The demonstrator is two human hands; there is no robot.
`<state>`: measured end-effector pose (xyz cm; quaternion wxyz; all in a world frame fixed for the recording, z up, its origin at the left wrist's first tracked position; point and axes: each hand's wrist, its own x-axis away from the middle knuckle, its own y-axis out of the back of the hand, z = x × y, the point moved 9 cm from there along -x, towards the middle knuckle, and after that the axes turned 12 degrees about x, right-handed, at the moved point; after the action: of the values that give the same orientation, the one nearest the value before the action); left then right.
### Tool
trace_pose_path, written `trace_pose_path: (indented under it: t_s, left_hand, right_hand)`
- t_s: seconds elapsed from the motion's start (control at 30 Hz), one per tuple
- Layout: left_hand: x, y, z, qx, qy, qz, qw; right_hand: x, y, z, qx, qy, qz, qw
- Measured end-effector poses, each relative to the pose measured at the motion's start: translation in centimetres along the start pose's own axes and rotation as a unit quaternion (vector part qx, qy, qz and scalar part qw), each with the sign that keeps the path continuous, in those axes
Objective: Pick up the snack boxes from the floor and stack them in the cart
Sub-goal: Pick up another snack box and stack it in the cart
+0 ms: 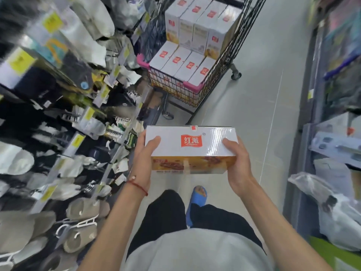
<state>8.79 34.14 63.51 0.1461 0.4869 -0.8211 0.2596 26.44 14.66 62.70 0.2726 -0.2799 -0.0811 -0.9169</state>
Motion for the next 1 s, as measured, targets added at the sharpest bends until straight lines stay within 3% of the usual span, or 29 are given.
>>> trace_pose_path:
  t_s: [0.43,0.67,1.0]
  left_hand:
    - [-19.4,-8.8,-8.4,0.055,-0.013,-0.005,0.998]
    - [-29.6,-9.9,-13.1,0.038,-0.012,-0.018,0.999]
    - [-38.6,-12.3,-14.9,0.079,0.014,-0.083,0.993]
  right_hand:
    - [-19.7,-4.1,13.5,0.029,0.031,0.009,0.999]
    - [-28.6,-8.7,19.7,0.044,0.030,0.019,0.998]
    - [-40.2,-12.4,24.3,0.122,-0.021,0.124,0.985]
